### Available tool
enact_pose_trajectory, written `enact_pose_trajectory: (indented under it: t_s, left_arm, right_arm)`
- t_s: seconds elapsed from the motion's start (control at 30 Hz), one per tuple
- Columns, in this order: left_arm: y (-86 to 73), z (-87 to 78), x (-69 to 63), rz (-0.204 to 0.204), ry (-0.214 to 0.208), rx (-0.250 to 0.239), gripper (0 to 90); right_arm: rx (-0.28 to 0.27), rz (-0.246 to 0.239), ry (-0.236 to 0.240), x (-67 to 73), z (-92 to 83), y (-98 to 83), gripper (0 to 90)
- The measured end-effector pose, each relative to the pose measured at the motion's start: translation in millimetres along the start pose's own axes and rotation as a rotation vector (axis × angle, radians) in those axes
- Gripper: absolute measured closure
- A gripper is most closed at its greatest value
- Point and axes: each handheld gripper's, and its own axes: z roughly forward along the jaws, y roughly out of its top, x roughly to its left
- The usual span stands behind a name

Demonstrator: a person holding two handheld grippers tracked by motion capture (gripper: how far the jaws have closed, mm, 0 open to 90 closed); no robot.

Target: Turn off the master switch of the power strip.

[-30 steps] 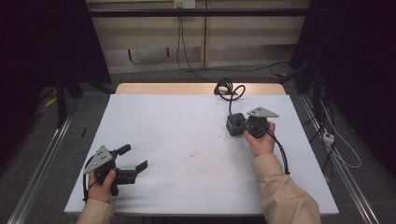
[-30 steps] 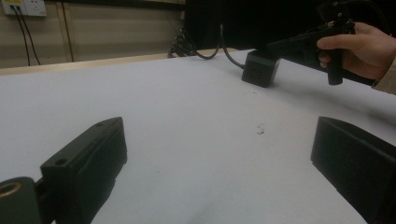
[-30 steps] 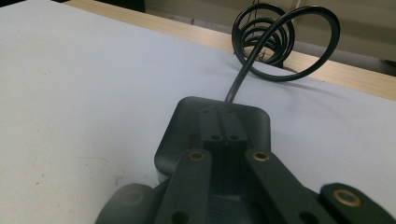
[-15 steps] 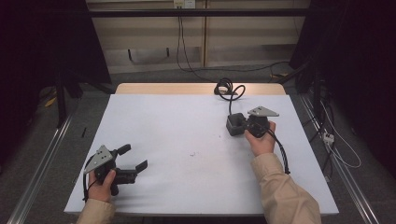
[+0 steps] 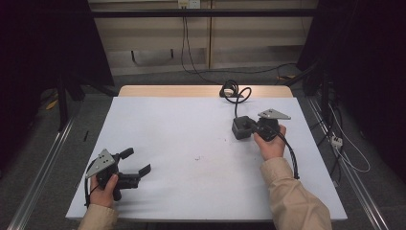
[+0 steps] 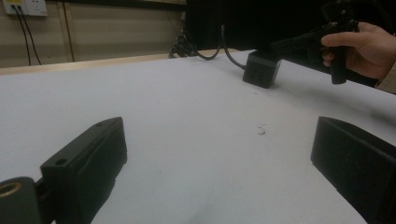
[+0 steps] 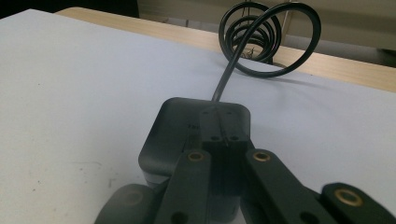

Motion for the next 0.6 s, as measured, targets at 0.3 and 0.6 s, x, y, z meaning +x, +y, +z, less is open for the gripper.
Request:
enact_pose_trajectory:
  t_s: [0.3,0.6]
  left_arm:
    - [-0.9,1.6,-0.3,0.005,-0.005,0.01,3.5]
    - [-0.5,1.1,-0.5,0.006,-0.004,0.009,3.5]
  right_arm:
    - [-0.01,0.001,0.01,3.7,-2.5,2.6,77.6]
    - [-0.017,0.04,0.017,-0.3,-6.6,4.4,51.4]
